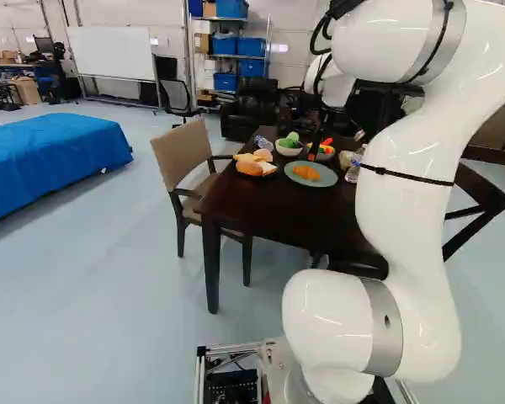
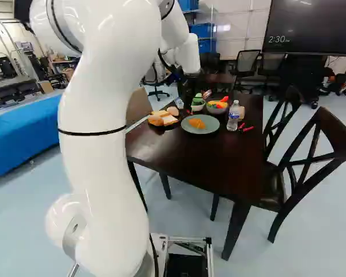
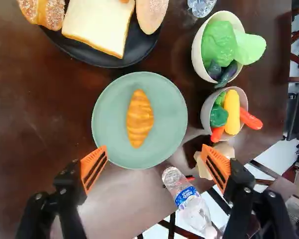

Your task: Move the croissant to the empty plate

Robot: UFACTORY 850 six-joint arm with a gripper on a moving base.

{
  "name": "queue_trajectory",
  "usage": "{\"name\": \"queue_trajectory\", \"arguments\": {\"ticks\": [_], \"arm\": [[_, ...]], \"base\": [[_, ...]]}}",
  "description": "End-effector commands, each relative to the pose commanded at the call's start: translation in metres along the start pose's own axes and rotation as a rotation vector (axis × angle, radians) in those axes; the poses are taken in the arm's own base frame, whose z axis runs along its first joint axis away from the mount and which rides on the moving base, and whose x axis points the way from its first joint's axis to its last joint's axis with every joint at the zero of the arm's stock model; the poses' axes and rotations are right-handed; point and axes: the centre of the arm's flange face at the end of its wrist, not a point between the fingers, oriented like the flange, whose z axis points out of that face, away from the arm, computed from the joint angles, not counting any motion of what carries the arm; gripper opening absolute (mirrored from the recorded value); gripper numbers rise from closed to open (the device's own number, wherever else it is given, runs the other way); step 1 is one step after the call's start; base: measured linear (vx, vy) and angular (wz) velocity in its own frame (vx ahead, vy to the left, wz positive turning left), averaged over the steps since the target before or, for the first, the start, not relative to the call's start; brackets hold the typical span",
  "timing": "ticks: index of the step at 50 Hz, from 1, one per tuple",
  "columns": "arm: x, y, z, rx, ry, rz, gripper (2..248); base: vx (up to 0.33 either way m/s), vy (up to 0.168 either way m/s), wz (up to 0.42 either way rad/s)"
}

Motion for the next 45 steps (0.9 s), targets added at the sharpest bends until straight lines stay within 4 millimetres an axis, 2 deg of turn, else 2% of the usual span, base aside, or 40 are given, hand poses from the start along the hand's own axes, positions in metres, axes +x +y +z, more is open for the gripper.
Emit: {"name": "queue_trajectory", "arguments": {"ticks": [45], "arm": [[-0.037, -0.068, -0.041, 0.030, -0.021, 0.025, 247]], "base": [[0.000, 0.000, 0.000]]}}
